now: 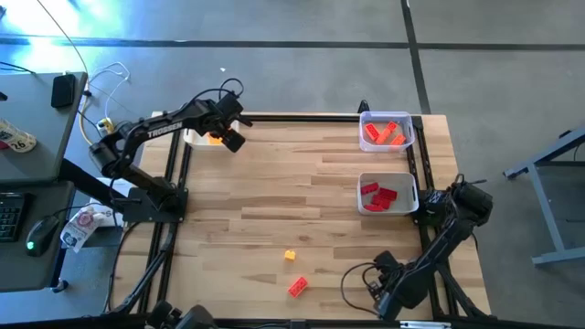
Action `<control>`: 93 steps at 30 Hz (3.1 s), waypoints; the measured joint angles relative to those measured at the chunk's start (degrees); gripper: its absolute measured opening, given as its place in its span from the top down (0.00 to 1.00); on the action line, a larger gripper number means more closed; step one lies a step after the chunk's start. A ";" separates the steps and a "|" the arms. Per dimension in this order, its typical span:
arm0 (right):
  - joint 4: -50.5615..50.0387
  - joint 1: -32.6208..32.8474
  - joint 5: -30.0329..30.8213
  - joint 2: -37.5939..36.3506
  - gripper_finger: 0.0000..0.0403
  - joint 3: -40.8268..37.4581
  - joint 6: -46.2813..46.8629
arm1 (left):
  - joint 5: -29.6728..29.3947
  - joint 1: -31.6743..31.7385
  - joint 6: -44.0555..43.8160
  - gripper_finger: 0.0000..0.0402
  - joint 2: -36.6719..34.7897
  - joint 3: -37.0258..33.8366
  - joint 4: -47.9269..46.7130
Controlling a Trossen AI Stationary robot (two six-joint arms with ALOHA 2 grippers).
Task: Sort & place blocks by color
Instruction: Put the red game piece into the gray bin
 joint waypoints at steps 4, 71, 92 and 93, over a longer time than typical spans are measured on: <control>-0.20 -0.92 2.01 0.00 0.84 0.00 -2.49 | 0.01 -0.90 -0.65 0.50 -1.00 0.01 0.85; -27.33 -49.79 15.86 -21.42 0.84 0.04 -57.22 | 22.49 -44.49 3.88 0.50 -1.13 0.02 21.19; -22.31 -60.43 4.67 -17.96 0.84 0.09 -72.76 | 21.41 -55.74 3.78 0.50 5.94 0.07 31.49; -22.27 -60.50 4.55 -17.26 0.84 0.09 -72.95 | 21.37 -56.11 3.77 0.50 6.52 0.07 32.17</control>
